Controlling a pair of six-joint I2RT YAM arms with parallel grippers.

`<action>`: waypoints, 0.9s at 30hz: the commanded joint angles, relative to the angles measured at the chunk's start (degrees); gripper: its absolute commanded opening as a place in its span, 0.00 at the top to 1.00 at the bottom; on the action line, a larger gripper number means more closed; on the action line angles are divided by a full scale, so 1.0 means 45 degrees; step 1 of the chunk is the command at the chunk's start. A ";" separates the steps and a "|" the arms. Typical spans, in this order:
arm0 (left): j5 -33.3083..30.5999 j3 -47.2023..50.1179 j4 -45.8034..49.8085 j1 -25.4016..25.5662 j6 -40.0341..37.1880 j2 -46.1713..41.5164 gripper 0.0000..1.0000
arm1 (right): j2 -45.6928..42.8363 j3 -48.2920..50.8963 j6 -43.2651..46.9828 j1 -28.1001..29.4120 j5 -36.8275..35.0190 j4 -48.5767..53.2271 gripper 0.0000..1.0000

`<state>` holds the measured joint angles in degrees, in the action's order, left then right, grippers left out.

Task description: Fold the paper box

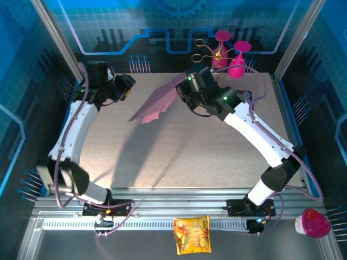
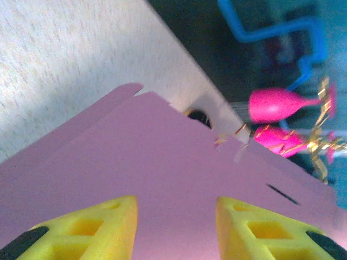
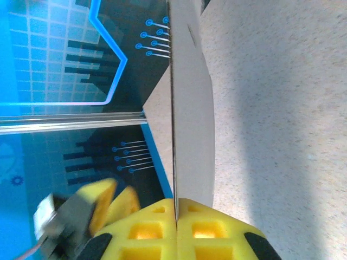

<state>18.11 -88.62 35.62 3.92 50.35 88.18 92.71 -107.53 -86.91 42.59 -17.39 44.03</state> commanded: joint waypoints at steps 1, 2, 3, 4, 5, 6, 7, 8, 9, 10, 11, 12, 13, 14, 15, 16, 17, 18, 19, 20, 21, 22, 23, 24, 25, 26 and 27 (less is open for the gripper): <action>0.2562 -0.0423 0.0955 0.0692 -0.0512 0.0969 0.58 | 0.0563 -0.1322 -0.0004 0.0557 -0.1901 0.4077 1.00; 0.2803 -0.0407 0.0791 0.0888 -0.0366 0.1107 0.59 | 0.0654 -0.1626 -0.0102 0.0710 -0.2163 0.4389 1.00; 0.3108 -0.0390 0.0590 0.1099 -0.0203 0.1275 0.60 | 0.0774 -0.1993 -0.0147 0.0844 -0.2422 0.4736 1.00; 0.3411 -0.0385 0.0394 0.1341 -0.0036 0.1439 0.61 | 0.0929 -0.2418 -0.0191 0.0957 -0.2661 0.5131 1.00; 0.3576 -0.0415 0.0316 0.1569 0.0053 0.1580 0.62 | 0.1079 -0.2721 -0.0249 0.1003 -0.2823 0.5467 1.00; 0.3745 -0.0424 0.0216 0.1830 0.0105 0.1706 0.62 | 0.1293 -0.3142 -0.0275 0.1053 -0.2927 0.5854 1.00; 0.3865 -0.0412 0.0095 0.2023 0.0201 0.1763 0.63 | 0.1452 -0.3399 -0.0304 0.1063 -0.2969 0.6092 1.00; 0.4090 -0.0306 -0.0101 0.2297 0.0356 0.1844 0.63 | 0.1654 -0.3621 -0.0402 0.1045 -0.2940 0.6281 1.00; 0.4250 -0.0143 -0.0312 0.2499 0.0569 0.1874 0.63 | 0.1707 -0.3584 -0.0341 0.1012 -0.2858 0.6073 1.00; 0.4417 0.0104 -0.0680 0.2661 0.0832 0.1838 0.64 | 0.1742 -0.3478 -0.0344 0.0989 -0.2826 0.5787 1.00; 0.4560 0.0372 -0.1057 0.2763 0.1108 0.1784 0.65 | 0.1790 -0.3380 -0.0318 0.0982 -0.2724 0.5475 1.00; 0.4731 0.0703 -0.1510 0.2852 0.1457 0.1692 0.66 | 0.1858 -0.3318 -0.0278 0.0962 -0.2609 0.5094 1.00; 0.4855 0.0954 -0.1834 0.2892 0.1703 0.1610 0.66 | 0.1976 -0.3358 -0.0257 0.0942 -0.2513 0.4841 1.00; 0.4982 0.1185 -0.2121 0.2914 0.1926 0.1510 0.67 | 0.2176 -0.3541 -0.0275 0.0909 -0.2398 0.4721 1.00; 0.5110 0.1371 -0.2311 0.2917 0.2075 0.1433 0.67 | 0.2448 -0.3851 -0.0254 0.0886 -0.2283 0.4722 1.00; 0.5206 0.1491 -0.2367 0.2898 0.2152 0.1384 0.67 | 0.2740 -0.4180 -0.0237 0.0887 -0.2205 0.4772 1.00; 0.5304 0.1607 -0.2430 0.2883 0.2195 0.1353 0.67 | 0.3127 -0.4593 -0.0227 0.0863 -0.2101 0.4922 1.00; 0.5484 0.1773 -0.2584 0.2860 0.2344 0.1337 0.67 | 0.3481 -0.4971 -0.0279 0.0826 -0.1925 0.5078 1.00; 0.5650 0.1982 -0.2903 0.2835 0.2552 0.1289 0.67 | 0.3773 -0.5229 -0.0342 0.0811 -0.1741 0.5145 1.00; 0.5820 0.2272 -0.3339 0.2784 0.2870 0.1233 0.67 | 0.4076 -0.5496 -0.0405 0.0804 -0.1621 0.5157 1.00; 0.6010 0.2539 -0.3780 0.2734 0.3217 0.1152 0.67 | 0.4352 -0.5722 -0.0477 0.0829 -0.1516 0.5174 1.00; 0.6218 0.2798 -0.4373 0.2689 0.3617 0.1102 0.67 | 0.4559 -0.5945 -0.0542 0.0841 -0.1419 0.5194 1.00; 0.6440 0.3068 -0.4944 0.2649 0.4042 0.1052 0.67 | 0.4789 -0.6233 -0.0550 0.0863 -0.1337 0.5176 1.00; 0.6572 0.3189 -0.5208 0.2608 0.4236 0.1015 0.68 | 0.5007 -0.6550 -0.0511 0.0899 -0.1352 0.5211 1.00; 0.6643 0.3193 -0.5157 0.2568 0.4196 0.0996 0.68 | 0.5138 -0.6846 -0.0500 0.0920 -0.1406 0.5251 1.00; 0.6668 0.3148 -0.4941 0.2513 0.4037 0.0980 0.68 | 0.5285 -0.6997 -0.0491 0.0944 -0.1408 0.5245 1.00; 0.6725 0.3142 -0.4826 0.2447 0.3954 0.0971 0.68 | 0.5402 -0.7156 -0.0454 0.0965 -0.1428 0.5199 1.00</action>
<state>43.00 -75.20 16.73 14.85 66.00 94.74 114.13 -137.23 -87.59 46.50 -24.43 66.08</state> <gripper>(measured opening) 0.318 0.059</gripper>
